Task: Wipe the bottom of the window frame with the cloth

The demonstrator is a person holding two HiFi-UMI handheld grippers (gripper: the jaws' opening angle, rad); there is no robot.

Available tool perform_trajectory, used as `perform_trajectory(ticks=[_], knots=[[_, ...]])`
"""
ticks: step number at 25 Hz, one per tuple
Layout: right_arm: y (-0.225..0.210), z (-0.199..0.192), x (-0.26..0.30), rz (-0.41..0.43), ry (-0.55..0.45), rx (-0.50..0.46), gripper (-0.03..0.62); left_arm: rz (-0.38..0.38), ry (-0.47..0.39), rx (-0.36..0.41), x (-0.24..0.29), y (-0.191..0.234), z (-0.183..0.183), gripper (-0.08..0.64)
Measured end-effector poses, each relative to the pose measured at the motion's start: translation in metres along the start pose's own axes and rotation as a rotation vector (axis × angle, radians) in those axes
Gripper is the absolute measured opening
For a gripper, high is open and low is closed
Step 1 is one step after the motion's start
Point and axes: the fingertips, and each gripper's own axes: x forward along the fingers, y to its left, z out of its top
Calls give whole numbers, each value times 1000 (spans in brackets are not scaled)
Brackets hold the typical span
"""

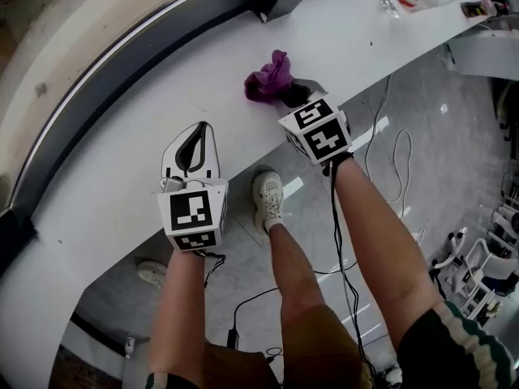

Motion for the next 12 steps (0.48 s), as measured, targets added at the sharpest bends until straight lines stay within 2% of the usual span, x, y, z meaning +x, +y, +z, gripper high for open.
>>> perform_trajectory(ticks=[6,12], knots=[[34,2,1,4,17,1,74,14,-7,-9,-26,18,-10,9],[67,8,6,-38,2,2,72,32,-20,-18,-56,43,-21,9]])
